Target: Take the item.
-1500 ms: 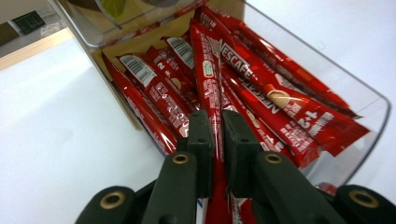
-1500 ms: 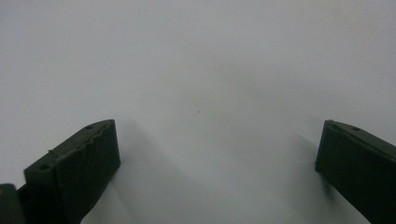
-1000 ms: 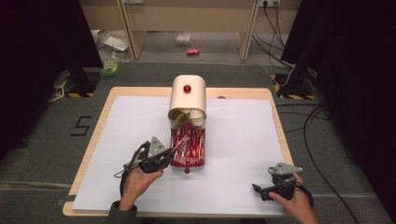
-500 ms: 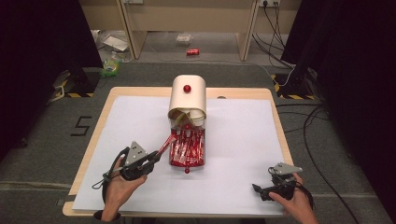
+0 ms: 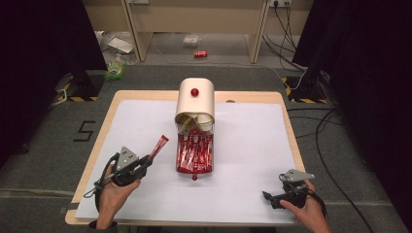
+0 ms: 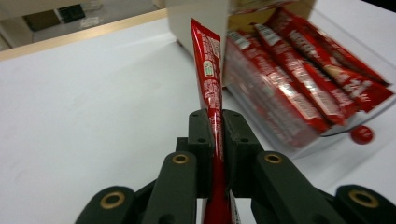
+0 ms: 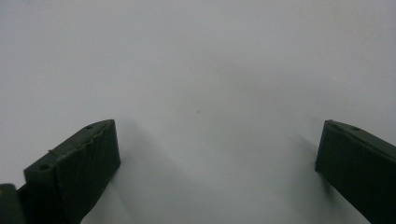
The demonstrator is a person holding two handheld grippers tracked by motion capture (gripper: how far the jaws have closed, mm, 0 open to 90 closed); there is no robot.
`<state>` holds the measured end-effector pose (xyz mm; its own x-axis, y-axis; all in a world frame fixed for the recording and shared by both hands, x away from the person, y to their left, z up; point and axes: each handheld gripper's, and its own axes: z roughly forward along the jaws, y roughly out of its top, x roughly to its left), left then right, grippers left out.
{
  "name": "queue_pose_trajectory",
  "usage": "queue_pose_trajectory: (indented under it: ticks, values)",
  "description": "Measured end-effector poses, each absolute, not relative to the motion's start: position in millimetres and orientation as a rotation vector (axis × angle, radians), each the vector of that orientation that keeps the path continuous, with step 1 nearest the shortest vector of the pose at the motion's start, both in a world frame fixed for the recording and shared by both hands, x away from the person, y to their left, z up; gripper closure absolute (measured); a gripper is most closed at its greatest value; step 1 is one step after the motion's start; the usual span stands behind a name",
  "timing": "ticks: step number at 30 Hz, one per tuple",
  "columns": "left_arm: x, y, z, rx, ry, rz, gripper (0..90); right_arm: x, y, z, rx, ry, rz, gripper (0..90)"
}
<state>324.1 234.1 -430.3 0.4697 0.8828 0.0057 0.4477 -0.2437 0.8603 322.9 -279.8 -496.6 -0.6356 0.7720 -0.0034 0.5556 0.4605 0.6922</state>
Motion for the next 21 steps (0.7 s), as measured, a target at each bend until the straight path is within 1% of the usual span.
queue_pose_trajectory:
  ticks: [4, 5, 10, 21]
  values:
    - [329, 242, -439, 1.854, 1.164, 0.658, 81.8, 323, -280, -497, 1.13, 2.398, 0.961, 0.3]
    - [333, 245, -446, 1.851, 1.193, 0.652, 81.8, 323, -280, -497, 1.128, 2.397, 0.962, 0.3]
    - [339, 247, -458, 1.861, 1.226, 0.647, 81.7, 323, -280, -497, 1.13, 2.397, 0.962, 0.3]
    - [342, 254, -465, 1.853, 1.261, 0.653, 81.5, 323, -280, -497, 1.129, 2.398, 0.961, 0.3]
